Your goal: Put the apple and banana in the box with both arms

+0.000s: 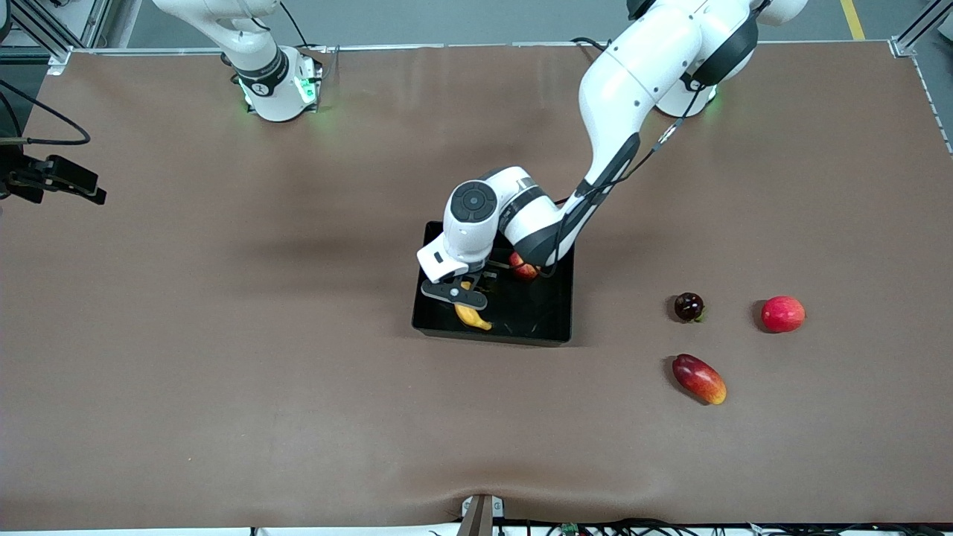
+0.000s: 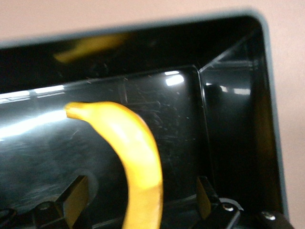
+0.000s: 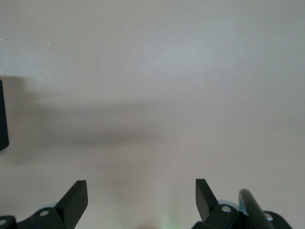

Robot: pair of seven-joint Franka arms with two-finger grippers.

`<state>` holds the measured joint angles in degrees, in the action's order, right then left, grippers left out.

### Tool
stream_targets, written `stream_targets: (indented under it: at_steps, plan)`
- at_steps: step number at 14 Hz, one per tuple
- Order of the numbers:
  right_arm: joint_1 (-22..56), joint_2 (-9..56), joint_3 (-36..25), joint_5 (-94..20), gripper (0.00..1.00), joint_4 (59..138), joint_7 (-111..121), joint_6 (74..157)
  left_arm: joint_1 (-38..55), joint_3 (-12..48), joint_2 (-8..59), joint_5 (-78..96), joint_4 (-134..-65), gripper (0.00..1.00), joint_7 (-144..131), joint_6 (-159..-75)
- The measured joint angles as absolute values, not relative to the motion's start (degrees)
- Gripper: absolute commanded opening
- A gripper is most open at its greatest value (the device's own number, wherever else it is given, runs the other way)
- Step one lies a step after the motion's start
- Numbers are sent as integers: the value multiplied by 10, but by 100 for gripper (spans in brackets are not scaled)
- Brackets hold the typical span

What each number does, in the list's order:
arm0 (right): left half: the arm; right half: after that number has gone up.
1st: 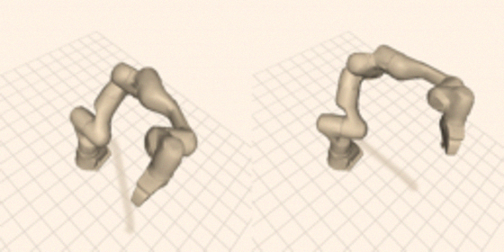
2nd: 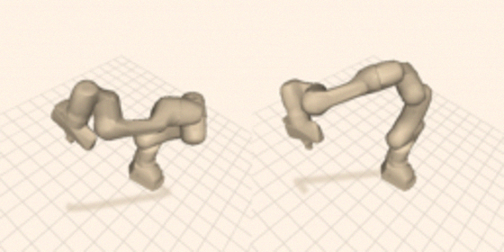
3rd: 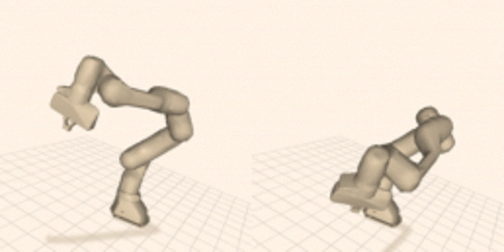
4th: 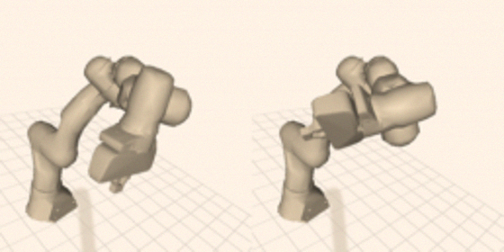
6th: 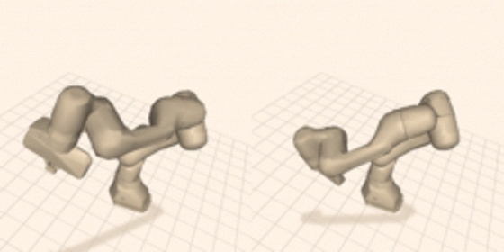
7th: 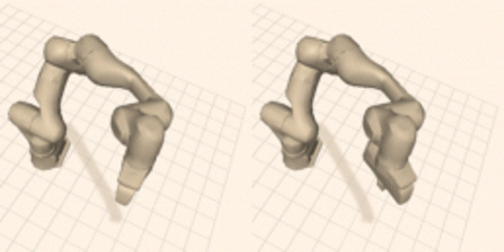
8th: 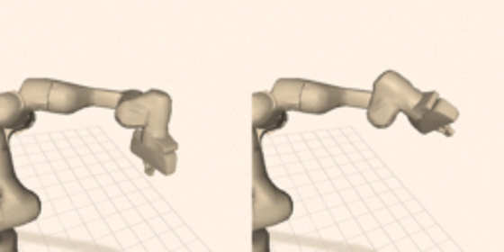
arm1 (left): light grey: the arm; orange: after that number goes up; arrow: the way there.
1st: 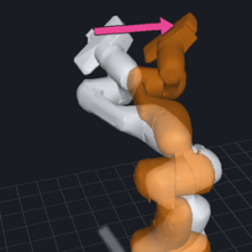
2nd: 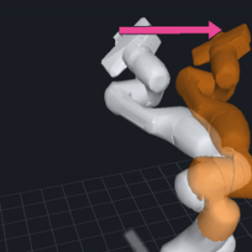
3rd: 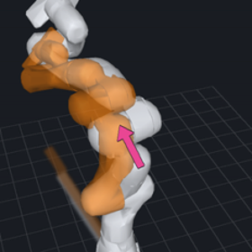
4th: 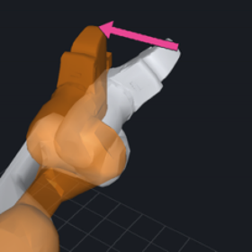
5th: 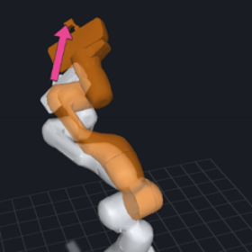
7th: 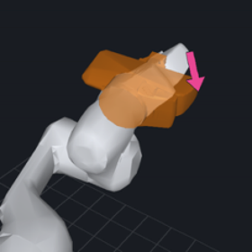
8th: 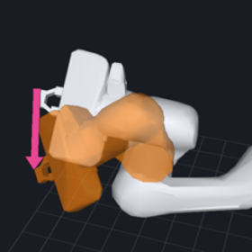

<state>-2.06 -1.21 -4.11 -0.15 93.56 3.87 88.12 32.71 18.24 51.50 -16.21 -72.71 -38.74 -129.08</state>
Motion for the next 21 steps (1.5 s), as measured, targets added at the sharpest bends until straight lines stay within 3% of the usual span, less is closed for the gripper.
stream_targets:
  at_steps: [10,21]
  plan:
    - [-21,-12,-41,-1,100,936,39,881,177,177,311,-162,-720,100,-332,-1012]
    - [-24,-11,-42,-1,100,936,39,876,45,179,167,-162,-732,100,-300,-857]
